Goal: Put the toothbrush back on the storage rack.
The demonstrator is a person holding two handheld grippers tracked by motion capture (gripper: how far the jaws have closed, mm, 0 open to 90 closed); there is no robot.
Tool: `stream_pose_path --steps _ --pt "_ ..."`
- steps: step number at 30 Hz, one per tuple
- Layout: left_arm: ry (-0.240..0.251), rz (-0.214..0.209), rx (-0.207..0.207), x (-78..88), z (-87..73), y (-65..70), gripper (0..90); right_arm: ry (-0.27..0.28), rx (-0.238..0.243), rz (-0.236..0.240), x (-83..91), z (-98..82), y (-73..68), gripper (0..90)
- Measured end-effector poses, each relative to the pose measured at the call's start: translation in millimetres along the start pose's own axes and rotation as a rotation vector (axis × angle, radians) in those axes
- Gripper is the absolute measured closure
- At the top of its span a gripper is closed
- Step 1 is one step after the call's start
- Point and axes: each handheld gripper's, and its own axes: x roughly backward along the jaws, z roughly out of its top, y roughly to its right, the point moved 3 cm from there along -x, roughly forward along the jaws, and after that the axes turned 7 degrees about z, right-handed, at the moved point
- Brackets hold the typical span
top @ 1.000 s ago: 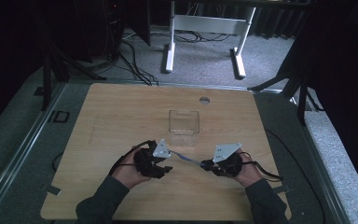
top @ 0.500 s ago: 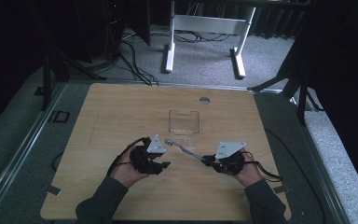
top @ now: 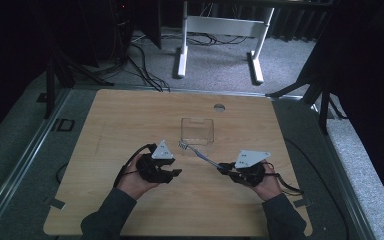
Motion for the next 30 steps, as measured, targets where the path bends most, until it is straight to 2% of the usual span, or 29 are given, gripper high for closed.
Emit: stream_pose_path --steps 10,15,18,23,30 --pt "0.06 -0.02 0.058 3.1 3.0 -5.9 55.0 0.06 -0.021 -0.024 1.8 2.3 -2.5 80.6" --pt "0.074 -0.031 0.069 4.0 3.8 -6.6 55.4 0.087 -0.029 -0.031 2.5 3.2 -3.7 80.7" --pt "0.103 -0.048 0.081 4.5 5.0 -8.1 55.4 0.099 -0.033 -0.028 2.8 3.8 -4.6 80.6" --pt "0.132 -0.075 0.074 4.8 6.2 -8.5 55.7 0.12 -0.043 -0.023 2.8 4.5 -5.6 80.6" --pt "0.156 -0.086 0.09 3.8 6.7 -8.8 55.7 0.149 -0.057 -0.019 4.3 5.8 -6.2 80.6"
